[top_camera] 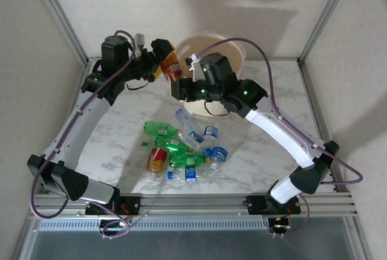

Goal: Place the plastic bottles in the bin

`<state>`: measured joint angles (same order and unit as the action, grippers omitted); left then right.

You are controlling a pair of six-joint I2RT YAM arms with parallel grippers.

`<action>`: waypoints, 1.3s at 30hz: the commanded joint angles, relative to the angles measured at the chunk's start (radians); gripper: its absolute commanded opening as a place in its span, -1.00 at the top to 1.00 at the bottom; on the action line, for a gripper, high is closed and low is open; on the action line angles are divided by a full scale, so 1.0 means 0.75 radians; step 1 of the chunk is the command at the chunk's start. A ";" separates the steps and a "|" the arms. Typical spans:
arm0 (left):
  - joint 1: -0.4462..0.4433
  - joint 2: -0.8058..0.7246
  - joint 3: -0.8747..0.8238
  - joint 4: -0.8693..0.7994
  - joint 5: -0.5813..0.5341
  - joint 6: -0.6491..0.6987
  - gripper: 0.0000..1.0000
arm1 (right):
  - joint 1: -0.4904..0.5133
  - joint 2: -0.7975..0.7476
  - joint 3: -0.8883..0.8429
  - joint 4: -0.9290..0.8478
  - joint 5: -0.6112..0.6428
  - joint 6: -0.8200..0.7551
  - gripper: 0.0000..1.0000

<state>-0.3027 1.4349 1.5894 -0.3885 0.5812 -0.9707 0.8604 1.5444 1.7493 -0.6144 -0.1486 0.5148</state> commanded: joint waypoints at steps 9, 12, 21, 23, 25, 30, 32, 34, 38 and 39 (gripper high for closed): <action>0.042 -0.148 0.016 -0.146 -0.310 0.171 -0.98 | -0.254 0.152 0.394 -0.299 0.215 -0.072 0.35; 0.042 -0.190 -0.007 -0.219 -0.419 0.226 -0.95 | -0.312 0.261 0.496 -0.385 0.228 -0.099 0.37; 0.045 -0.402 -0.283 -0.227 -0.642 0.260 -0.91 | -0.344 0.465 0.616 -0.422 0.240 -0.133 0.34; 0.045 -0.436 -0.334 -0.235 -0.658 0.259 -0.91 | -0.347 0.491 0.621 -0.419 0.242 -0.136 0.31; 0.046 -0.455 -0.370 -0.253 -0.659 0.260 -0.91 | -0.347 0.513 0.623 -0.422 0.245 -0.132 0.26; 0.047 -0.471 -0.402 -0.343 -0.704 0.300 -0.90 | -0.346 0.544 0.632 -0.425 0.264 -0.126 -0.29; 0.046 -0.474 -0.408 -0.378 -0.722 0.321 -0.90 | -0.347 0.547 0.658 -0.436 0.273 -0.122 -0.50; 0.046 -0.484 -0.430 -0.399 -0.738 0.332 -0.89 | -0.346 0.544 0.684 -0.448 0.277 -0.123 -0.58; 0.045 -0.512 -0.479 -0.433 -0.767 0.349 -0.84 | -0.347 0.523 0.746 -0.479 0.296 -0.124 -0.61; 0.046 -0.519 -0.494 -0.446 -0.776 0.356 -0.82 | -0.347 0.509 0.756 -0.480 0.293 -0.122 -0.61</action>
<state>-0.2768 1.0733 1.2442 -0.6685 0.0452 -0.7387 0.6018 1.9484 2.2692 -0.9493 0.0471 0.4297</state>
